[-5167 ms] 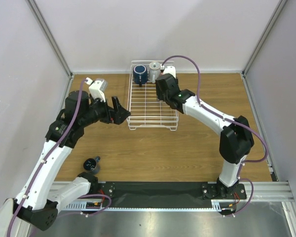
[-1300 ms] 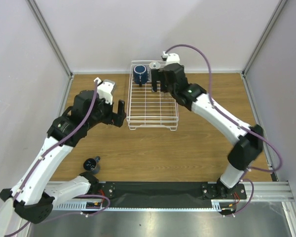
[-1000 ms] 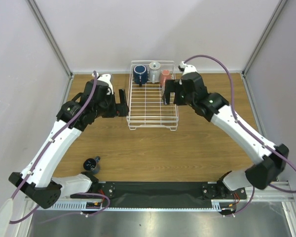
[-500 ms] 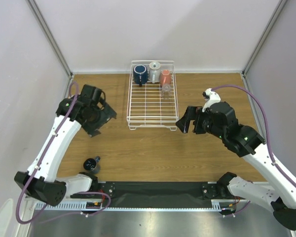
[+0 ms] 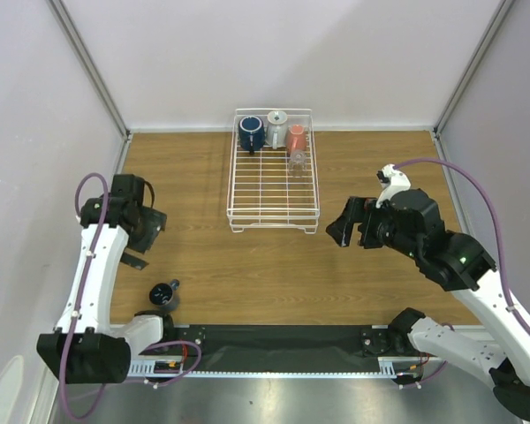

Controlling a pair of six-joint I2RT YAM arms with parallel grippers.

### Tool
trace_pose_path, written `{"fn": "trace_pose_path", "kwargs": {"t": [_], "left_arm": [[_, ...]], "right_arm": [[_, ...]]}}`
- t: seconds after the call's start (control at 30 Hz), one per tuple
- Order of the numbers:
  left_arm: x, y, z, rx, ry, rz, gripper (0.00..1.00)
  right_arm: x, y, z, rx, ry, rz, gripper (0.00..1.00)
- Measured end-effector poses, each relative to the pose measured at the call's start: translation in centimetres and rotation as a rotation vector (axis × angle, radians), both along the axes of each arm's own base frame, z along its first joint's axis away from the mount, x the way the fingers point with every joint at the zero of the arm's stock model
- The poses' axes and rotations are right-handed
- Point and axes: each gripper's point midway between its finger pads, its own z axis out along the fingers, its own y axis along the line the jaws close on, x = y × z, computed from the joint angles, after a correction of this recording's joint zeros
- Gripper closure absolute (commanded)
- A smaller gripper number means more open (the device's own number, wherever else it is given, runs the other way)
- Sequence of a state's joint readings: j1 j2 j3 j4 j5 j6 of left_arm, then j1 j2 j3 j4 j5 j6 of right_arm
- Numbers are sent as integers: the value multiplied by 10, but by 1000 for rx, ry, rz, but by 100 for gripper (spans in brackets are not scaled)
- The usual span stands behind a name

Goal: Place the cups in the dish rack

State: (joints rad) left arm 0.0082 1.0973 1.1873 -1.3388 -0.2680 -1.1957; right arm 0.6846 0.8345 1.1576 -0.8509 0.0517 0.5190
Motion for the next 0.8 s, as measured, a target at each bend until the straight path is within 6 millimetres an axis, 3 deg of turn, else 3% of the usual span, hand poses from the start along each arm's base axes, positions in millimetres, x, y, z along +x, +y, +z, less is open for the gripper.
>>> {"fn": "trace_pose_path", "kwargs": {"t": [0.13, 0.23, 0.5, 0.7, 0.8], "left_arm": [[-23, 3, -37, -7, 127, 34, 0], [-35, 3, -52, -12, 177, 56, 1], [-56, 2, -74, -24, 232, 121, 2], [-57, 6, -81, -26, 268, 175, 18], [-58, 10, -83, -18, 280, 202, 21]], "right_arm": [[0, -3, 5, -9, -16, 1, 0], [1, -2, 4, -19, -14, 5, 0], [3, -1, 1, -36, -12, 11, 0], [4, -2, 0, -47, -18, 16, 0], [5, -1, -2, -52, -12, 16, 0]]}}
